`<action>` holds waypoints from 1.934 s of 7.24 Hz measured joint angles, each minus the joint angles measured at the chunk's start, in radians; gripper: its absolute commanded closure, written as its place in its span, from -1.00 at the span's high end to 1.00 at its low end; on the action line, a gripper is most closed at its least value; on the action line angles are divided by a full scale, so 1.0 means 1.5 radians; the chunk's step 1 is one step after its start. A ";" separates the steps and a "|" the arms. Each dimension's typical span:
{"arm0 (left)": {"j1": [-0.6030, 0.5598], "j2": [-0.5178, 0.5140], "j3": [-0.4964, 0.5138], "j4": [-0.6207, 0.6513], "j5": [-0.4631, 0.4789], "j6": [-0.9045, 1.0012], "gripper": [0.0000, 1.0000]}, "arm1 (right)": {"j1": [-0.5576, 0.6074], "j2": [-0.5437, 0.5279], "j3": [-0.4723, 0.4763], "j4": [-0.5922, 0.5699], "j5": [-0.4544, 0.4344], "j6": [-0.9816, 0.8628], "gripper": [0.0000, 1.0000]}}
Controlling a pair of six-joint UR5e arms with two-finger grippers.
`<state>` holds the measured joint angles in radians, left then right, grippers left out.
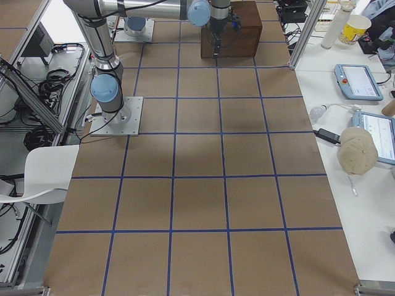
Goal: Open drawer and put corn inside
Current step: 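Position the left gripper around the white drawer handle and close it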
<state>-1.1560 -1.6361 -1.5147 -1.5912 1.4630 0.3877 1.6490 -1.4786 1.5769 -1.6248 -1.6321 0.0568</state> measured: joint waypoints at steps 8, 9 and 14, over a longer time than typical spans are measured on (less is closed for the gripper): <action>0.041 -0.145 -0.019 0.068 -0.086 0.118 1.00 | 0.000 0.000 0.000 0.000 0.001 0.000 1.00; 0.041 -0.157 -0.028 0.079 -0.096 0.112 1.00 | 0.000 0.000 0.000 0.000 0.001 0.000 1.00; 0.032 -0.199 -0.047 0.118 -0.137 0.073 1.00 | 0.000 0.000 0.000 0.000 0.001 0.000 1.00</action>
<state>-1.1085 -1.9346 -1.5849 -1.4144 1.2569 0.4965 1.6490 -1.4787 1.5769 -1.6251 -1.6306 0.0567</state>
